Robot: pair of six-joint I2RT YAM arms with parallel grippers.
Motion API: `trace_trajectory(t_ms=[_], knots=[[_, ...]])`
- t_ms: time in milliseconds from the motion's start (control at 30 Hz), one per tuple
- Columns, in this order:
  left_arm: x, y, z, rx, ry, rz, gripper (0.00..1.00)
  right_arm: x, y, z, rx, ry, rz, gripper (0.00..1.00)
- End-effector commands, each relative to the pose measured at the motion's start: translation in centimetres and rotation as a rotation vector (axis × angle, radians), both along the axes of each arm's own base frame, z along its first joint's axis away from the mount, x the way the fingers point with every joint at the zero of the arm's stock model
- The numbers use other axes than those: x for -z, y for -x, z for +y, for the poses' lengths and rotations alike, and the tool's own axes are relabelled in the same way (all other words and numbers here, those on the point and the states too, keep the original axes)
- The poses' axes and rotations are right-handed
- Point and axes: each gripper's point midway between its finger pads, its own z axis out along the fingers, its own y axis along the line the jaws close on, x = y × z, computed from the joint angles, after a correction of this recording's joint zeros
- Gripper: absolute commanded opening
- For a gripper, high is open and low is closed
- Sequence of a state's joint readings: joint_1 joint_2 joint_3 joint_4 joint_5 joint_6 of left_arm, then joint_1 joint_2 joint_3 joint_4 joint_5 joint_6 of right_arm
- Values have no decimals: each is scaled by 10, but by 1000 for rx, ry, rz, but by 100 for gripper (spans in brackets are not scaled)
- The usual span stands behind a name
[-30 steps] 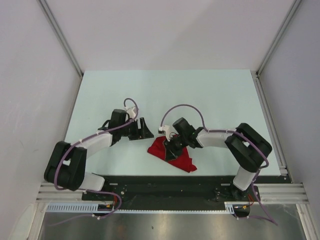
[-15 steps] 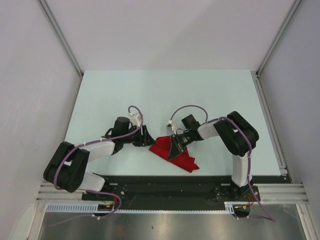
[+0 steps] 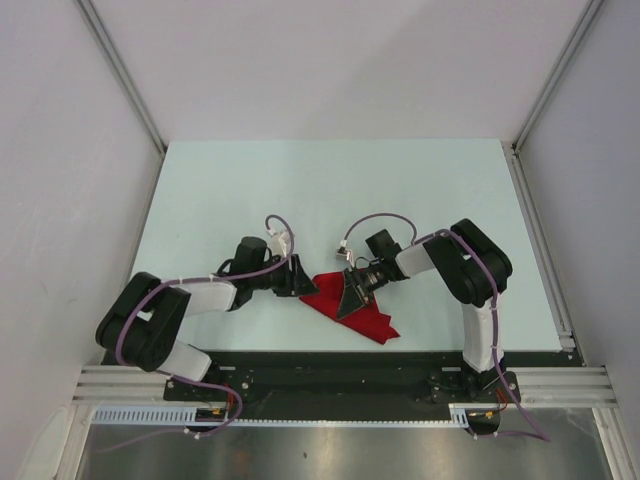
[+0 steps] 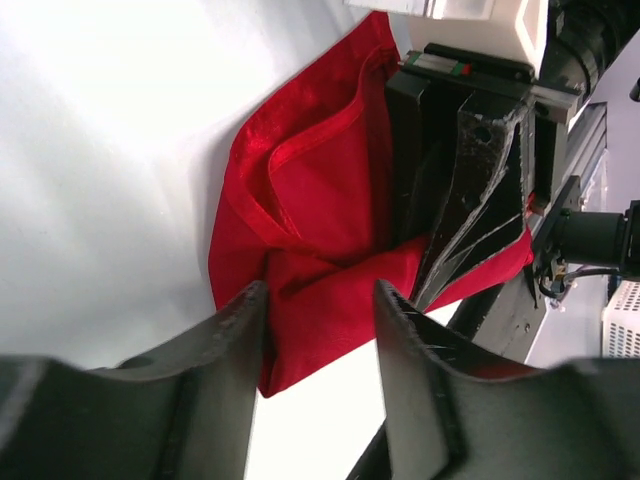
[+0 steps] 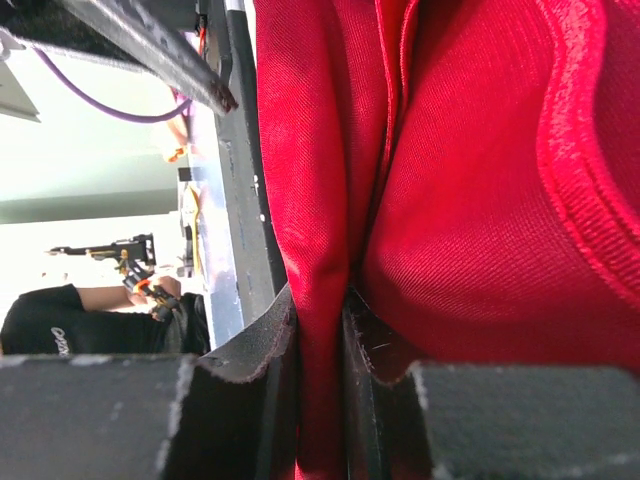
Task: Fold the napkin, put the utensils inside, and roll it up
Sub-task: Roll the napkin with the utensil
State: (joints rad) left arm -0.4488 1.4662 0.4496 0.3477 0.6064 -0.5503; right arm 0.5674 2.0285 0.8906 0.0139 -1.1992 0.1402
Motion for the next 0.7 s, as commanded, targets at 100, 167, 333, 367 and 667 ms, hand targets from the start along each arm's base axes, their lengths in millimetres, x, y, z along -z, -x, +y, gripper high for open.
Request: trace_trajectory(t_ms=[100,167,333,367,667], knots=[[0,15,-5,52,26,22,61,35,-3,-11,51,101,27,18],[3,18,-3,50,8,28,63,36,-4,-11,54,102,28,18],[3,17,3,22,-20,6,54,38,-3,-12,57,107,34,18],[3,17,3,22,-20,7,47,38,-4,-12,58,109,31,18],[10,13,1,11,-35,50,3,30,-13,-13,78,162,-27,28]])
